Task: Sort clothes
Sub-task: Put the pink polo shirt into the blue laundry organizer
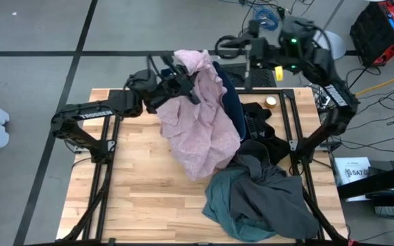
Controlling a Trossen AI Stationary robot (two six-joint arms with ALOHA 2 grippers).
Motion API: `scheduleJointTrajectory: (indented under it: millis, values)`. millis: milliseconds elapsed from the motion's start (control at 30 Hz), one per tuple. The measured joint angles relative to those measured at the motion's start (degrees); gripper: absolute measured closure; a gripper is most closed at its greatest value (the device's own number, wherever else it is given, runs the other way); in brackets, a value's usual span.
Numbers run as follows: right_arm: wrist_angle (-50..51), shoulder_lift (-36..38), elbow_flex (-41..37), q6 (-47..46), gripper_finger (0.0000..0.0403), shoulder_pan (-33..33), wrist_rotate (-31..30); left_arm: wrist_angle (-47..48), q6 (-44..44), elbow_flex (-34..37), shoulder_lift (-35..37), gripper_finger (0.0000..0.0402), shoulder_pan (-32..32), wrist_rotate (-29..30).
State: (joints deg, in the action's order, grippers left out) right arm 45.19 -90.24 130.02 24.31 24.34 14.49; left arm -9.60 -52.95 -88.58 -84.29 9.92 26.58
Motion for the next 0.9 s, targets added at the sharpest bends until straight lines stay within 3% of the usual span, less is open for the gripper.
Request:
scheduleJointTrajectory:
  millis: [167,500,667,900]
  values:
    - [2.1,3.7,0.0,-1.0,0.0119,0.2,-4.4,-2.2,1.2,0.0,3.6,0.0375,-2.1,0.8]
    - [7.8,5.4,0.0,-3.3,0.0128,1.2,-4.3,-15.3,6.1,-6.6,8.7,0.0375,-2.6,-0.7]
    - [9.0,5.4,0.0,-3.7,0.0128,1.3,-4.2,-23.4,6.1,-15.4,7.2,0.0375,0.9,-2.1]
    - [8.3,5.4,0.0,-3.7,0.0129,1.2,-4.2,-23.7,14.0,-32.6,-1.2,0.0375,6.8,-4.9]
